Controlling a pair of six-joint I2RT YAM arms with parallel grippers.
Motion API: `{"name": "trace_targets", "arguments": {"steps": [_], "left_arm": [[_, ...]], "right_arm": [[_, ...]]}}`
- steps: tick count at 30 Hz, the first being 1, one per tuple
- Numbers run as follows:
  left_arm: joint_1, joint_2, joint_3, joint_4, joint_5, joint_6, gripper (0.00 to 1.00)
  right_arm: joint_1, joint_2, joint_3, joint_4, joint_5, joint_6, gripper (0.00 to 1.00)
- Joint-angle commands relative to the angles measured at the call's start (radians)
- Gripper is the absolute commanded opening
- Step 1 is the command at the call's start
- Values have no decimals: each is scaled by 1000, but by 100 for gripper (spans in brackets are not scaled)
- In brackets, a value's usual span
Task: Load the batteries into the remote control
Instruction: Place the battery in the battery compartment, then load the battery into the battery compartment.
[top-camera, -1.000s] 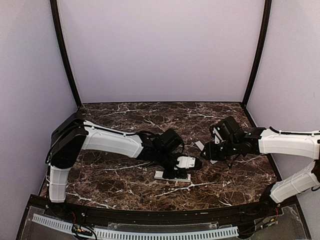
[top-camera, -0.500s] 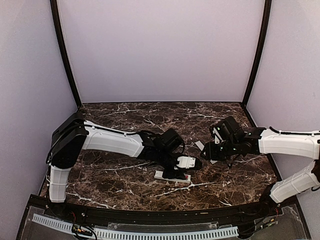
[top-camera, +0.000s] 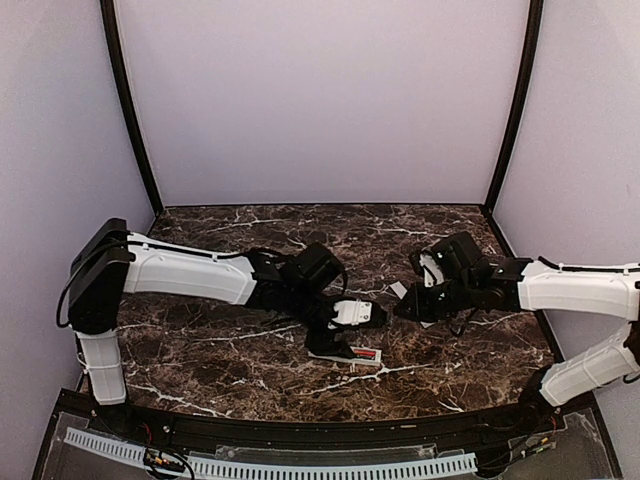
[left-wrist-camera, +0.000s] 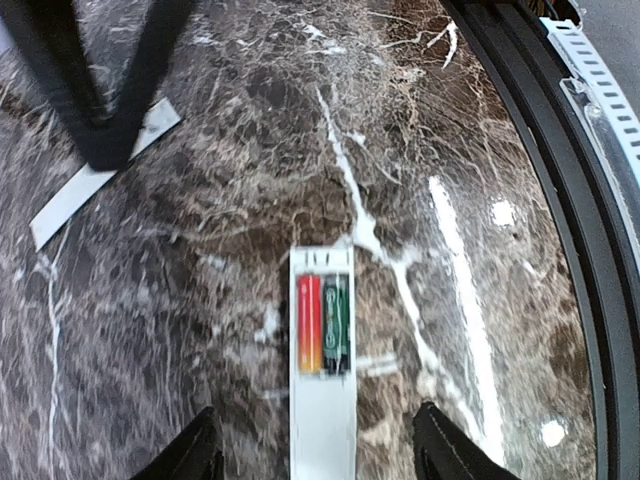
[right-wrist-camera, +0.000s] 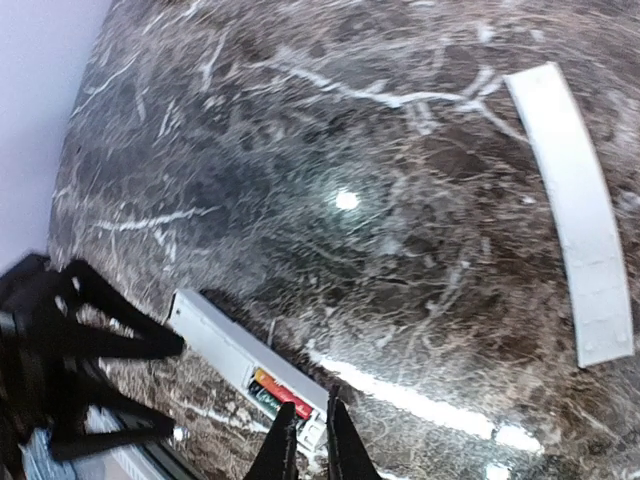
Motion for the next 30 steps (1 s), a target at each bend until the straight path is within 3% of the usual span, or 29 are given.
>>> {"name": "trace_targets", "arguments": {"steps": [1,6,9,13,25,30], "left_arm": [[71,-230,-215,135,-15,-74,65],[122,-324,-390,313,-195,-342,65],[123,-301,-397,323,-353,-483,59],[124,-283,-430,333,-433,-596,57],[125,-288,-428,356,-447,-609,58],[124,-293,-430,360,-455,-601,58]], "right_arm": [[23,36,-71,236,-234,46,5],[87,152,-42,335,-249,69,0],[123,222,-4,352,-240,75,0],[143,292,12,351,-239,93,0],[160,268,-19,332,-228,122,0],[157,355,-53,364,-226,138,0]]}}
